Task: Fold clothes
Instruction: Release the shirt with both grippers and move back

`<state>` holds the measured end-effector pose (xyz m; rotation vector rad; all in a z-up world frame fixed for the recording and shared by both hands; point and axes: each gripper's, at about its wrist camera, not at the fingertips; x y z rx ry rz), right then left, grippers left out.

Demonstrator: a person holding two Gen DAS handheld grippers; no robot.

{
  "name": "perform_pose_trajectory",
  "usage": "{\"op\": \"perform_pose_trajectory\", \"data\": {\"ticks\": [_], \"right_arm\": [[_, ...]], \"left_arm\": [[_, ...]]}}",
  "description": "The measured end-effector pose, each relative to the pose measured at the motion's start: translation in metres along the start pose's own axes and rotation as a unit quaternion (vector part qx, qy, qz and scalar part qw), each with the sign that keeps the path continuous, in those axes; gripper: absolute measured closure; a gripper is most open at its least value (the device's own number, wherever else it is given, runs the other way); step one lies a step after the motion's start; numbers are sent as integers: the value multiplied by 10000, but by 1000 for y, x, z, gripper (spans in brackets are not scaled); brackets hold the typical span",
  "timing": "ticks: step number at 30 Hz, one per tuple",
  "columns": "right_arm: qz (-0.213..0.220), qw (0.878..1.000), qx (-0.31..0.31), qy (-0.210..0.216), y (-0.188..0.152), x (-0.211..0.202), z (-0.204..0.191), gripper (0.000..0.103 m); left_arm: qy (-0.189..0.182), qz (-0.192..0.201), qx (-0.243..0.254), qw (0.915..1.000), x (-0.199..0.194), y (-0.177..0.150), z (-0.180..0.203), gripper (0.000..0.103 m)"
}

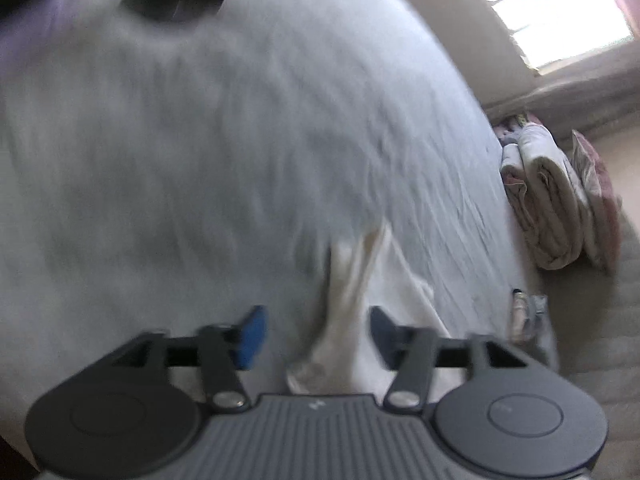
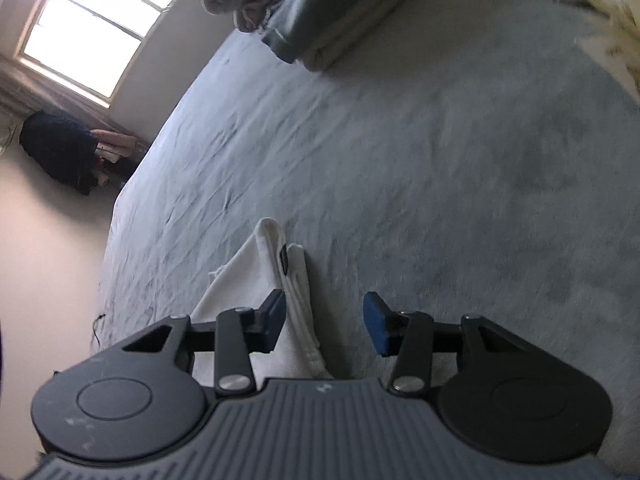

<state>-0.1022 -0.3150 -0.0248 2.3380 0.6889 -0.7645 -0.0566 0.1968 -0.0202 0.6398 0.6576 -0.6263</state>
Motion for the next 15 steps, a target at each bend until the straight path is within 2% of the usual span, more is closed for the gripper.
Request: {"op": "perform_pose_trajectory", "data": {"ticks": [4, 8, 15], "right_arm": [[-6, 9995, -319, -4, -6, -2, -9, 54], [-103, 9988, -456, 160, -8, 5, -19, 54], [-52, 9938, -1009, 464, -11, 27, -63, 54]], "left_arm": [[-306, -453, 193, 9983, 7, 10, -2, 20], [-297, -888, 258, 9953, 28, 8, -4, 20], [-607, -753, 60, 9953, 43, 6, -8, 21]]}}
Point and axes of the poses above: each gripper's, at about its wrist camera, not at the fingertips, and x roughly the way its jaws point, z to its right, y to its top, and after that the axes turned 1 degree about x, right-handed
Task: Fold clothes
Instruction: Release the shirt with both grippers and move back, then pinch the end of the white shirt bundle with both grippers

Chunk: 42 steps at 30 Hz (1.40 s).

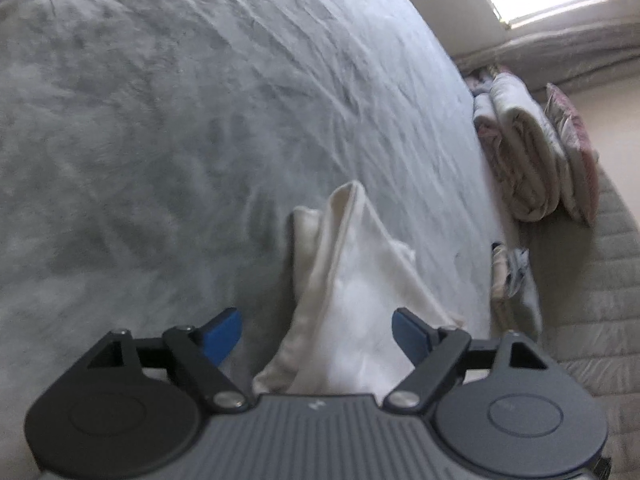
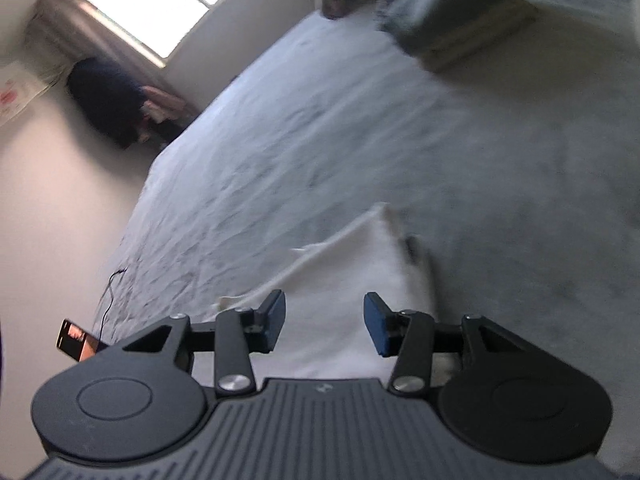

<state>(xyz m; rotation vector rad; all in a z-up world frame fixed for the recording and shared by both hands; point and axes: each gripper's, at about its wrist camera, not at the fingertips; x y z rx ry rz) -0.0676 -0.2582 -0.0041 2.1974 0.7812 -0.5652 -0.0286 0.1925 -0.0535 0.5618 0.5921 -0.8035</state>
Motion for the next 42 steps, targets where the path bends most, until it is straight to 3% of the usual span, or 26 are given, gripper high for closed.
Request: {"op": "perform_pose_trajectory", "data": {"ticks": [6, 8, 10, 13, 16, 20, 22, 23, 25, 30, 33, 39, 42], "right_arm": [[-145, 9978, -624, 179, -6, 32, -36, 54], [-299, 9969, -688, 228, -8, 47, -43, 56], [-511, 9960, -652, 322, -10, 61, -47, 64], [-755, 9948, -580, 364, -15, 76, -52, 69], [-890, 9940, -567, 289, -19, 87, -54, 70], [-1307, 9901, -490, 153, -31, 104, -54, 71], [-1474, 9875, -549, 39, -37, 116, -51, 83], [-1454, 9875, -601, -2, -36, 118, -52, 84], [-1492, 9871, -571, 75, -32, 115, -52, 72], [-1506, 9877, -293, 286, -28, 104, -47, 70], [-1433, 9883, 30, 515, -23, 96, -41, 63], [-1120, 9880, 660, 836, -6, 71, -22, 58], [-929, 9868, 944, 932, 1, 59, -10, 56]], "left_arm": [[-43, 102, 68, 9999, 10, -2, 8, 33], [21, 128, 171, 9998, 12, -4, 13, 41], [54, 88, 248, 9996, 16, -7, 17, 57], [258, 143, 428, 9986, 20, -10, 23, 70], [220, 207, 514, 9982, 12, -11, 29, 75], [60, 305, 578, 9978, -2, -10, 38, 77], [-54, 353, 598, 9976, -7, -11, 46, 78], [-111, 378, 608, 9974, -10, -11, 50, 78], [-227, 425, 632, 9968, -15, -11, 58, 78], [-580, 480, 795, 9940, -18, -17, 87, 78], [-742, 459, 942, 9917, -14, -22, 102, 78], [-1163, 374, 1092, 9865, 2, -37, 126, 77], [-1413, 262, 1081, 9837, 14, -44, 133, 71]]}}
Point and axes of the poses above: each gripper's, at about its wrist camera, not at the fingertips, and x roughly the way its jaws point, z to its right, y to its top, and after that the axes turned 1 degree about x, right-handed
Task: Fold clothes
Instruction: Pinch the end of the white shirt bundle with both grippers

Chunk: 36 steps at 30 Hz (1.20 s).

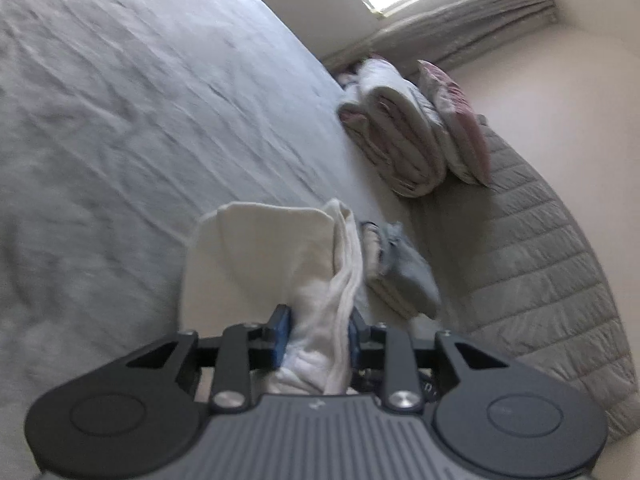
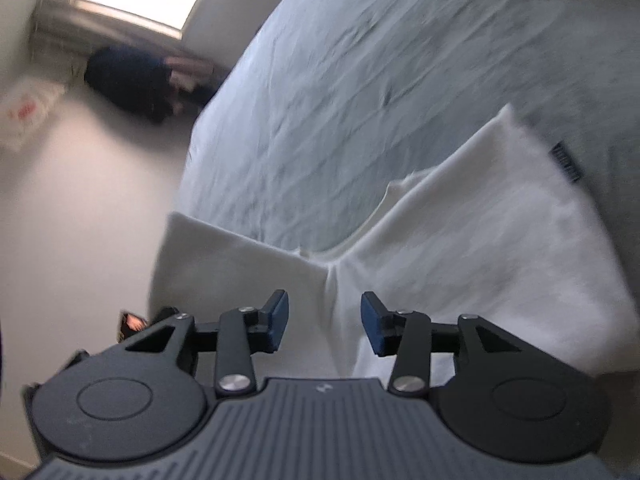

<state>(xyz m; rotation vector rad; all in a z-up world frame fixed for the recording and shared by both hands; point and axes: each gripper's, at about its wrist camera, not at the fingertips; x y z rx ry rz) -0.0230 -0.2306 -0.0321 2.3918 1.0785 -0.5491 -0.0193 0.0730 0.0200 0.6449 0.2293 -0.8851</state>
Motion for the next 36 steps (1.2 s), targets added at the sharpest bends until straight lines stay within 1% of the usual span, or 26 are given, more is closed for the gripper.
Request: {"op": "perform_pose_trajectory", "data": {"ticks": [1, 3, 4, 6, 9, 12, 14, 16, 17, 21, 23, 24, 25, 27, 30, 33, 34, 36], "right_arm": [[78, 9999, 104, 36, 2, -5, 4, 55], [209, 9993, 288, 70, 4, -13, 11, 53], [267, 9989, 375, 78, 5, -17, 14, 52], [341, 9979, 544, 81, 6, -22, 21, 51], [355, 9958, 841, 112, 7, -27, 33, 51], [390, 9936, 1062, 18, 6, -29, 41, 51], [413, 9923, 1170, -47, 5, -30, 46, 51], [409, 9906, 1307, -8, 5, -32, 50, 51], [399, 9900, 1353, 29, 5, -32, 50, 51], [383, 9889, 1433, 95, 4, -34, 50, 49], [346, 9884, 1471, 144, 6, -31, 47, 48], [321, 9882, 1490, 178, 6, -30, 46, 48], [284, 9880, 1506, 213, 7, -29, 45, 48], [210, 9874, 1540, 296, 7, -26, 43, 47], [142, 9881, 1494, 349, 11, -23, 40, 44], [51, 9900, 1359, 369, 14, -11, 33, 44], [24, 9911, 1283, 340, 15, -5, 31, 44], [36, 9945, 1043, 46, 14, 9, 22, 44]], "left_arm": [[-83, -27, -11, 10000, 4, -2, 1, 68], [-202, -54, -4, 9998, 13, -6, 4, 67], [-245, -63, 8, 9997, 16, -8, 6, 63], [-372, -105, -12, 9993, 23, -11, 8, 61], [-730, -314, -180, 9967, 36, -16, 6, 52], [-1024, -589, -425, 9921, 50, -23, 0, 52], [-1220, -696, -619, 9881, 53, -25, -5, 52], [-1495, -797, -839, 9820, 51, -24, -9, 52], [-1639, -833, -945, 9784, 49, -24, -11, 52], [-1825, -750, -1111, 9740, 35, -20, -17, 52], [-1538, -674, -882, 9818, 29, -18, -18, 52], [-1339, -652, -705, 9863, 27, -18, -17, 54], [-1145, -634, -531, 9900, 26, -18, -17, 58], [-813, -640, -225, 9944, 27, -21, -17, 62], [-593, -760, -15, 9953, 34, -29, -19, 68], [-525, -885, 122, 9946, 41, -37, -20, 69], [-503, -934, 169, 9942, 44, -40, -20, 69], [-418, -1037, 333, 9932, 51, -47, -17, 69]]}}
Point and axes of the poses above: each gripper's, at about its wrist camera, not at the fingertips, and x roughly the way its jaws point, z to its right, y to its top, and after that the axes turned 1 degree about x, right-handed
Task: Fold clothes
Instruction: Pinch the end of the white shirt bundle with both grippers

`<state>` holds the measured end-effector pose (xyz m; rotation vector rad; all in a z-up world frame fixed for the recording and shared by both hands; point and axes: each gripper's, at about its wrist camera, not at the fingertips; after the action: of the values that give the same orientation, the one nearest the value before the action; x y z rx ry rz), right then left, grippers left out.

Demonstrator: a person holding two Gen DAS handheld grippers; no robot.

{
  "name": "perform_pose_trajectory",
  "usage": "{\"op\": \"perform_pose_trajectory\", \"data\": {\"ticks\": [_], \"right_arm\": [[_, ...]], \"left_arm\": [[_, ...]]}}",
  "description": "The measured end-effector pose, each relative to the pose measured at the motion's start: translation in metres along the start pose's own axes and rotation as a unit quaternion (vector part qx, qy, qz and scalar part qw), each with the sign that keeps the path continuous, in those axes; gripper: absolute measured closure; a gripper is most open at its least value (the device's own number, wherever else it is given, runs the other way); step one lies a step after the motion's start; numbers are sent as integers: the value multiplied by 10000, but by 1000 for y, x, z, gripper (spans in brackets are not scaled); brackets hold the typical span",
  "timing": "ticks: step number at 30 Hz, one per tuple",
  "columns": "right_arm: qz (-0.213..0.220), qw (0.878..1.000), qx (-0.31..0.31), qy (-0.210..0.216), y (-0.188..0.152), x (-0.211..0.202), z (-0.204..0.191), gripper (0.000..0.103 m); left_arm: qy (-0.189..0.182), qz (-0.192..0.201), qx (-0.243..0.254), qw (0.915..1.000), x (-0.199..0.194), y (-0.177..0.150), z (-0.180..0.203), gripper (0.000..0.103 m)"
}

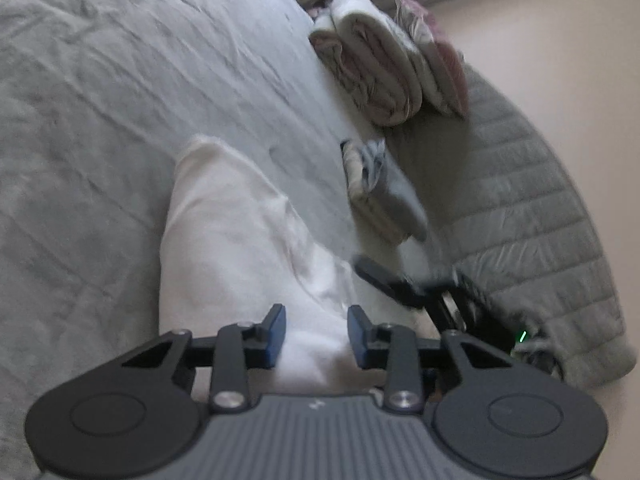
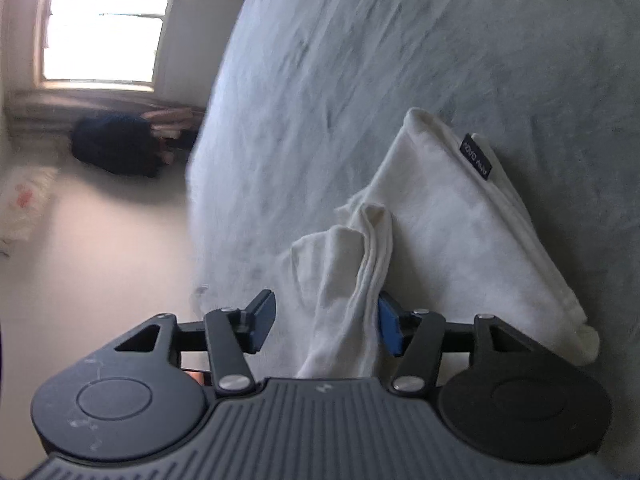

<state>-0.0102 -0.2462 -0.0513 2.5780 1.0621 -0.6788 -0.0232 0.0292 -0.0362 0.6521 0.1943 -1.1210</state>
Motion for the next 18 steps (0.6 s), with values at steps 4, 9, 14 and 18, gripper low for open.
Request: {"op": "perform_pose_trajectory", "data": {"ticks": [4, 9, 14, 18], "right_arm": [[147, 9942, -875, -609, -10, 21, -17, 74], [326, 9876, -1526, -173, -7, 3, -32, 80], [482, 9825, -1794, 125, 1, -29, -20, 80], [471, 9857, -1615, 98, 14, -27, -12, 80]], "left_arm": [[191, -11, 272, 9994, 5, -3, 6, 69], [103, 389, 254, 9989, -15, 6, 10, 69], [254, 601, 518, 9965, -18, 8, 13, 69], [373, 348, 881, 9948, 1, -4, 23, 70]]}}
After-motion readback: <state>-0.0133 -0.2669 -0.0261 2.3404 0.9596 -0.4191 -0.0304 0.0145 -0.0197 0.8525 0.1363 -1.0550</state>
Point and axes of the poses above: each gripper's, at about its wrist camera, not at the fingertips, and x roughly the way its jaws point, z to its right, y to its top, and after that the axes turned 1 degree about x, right-handed
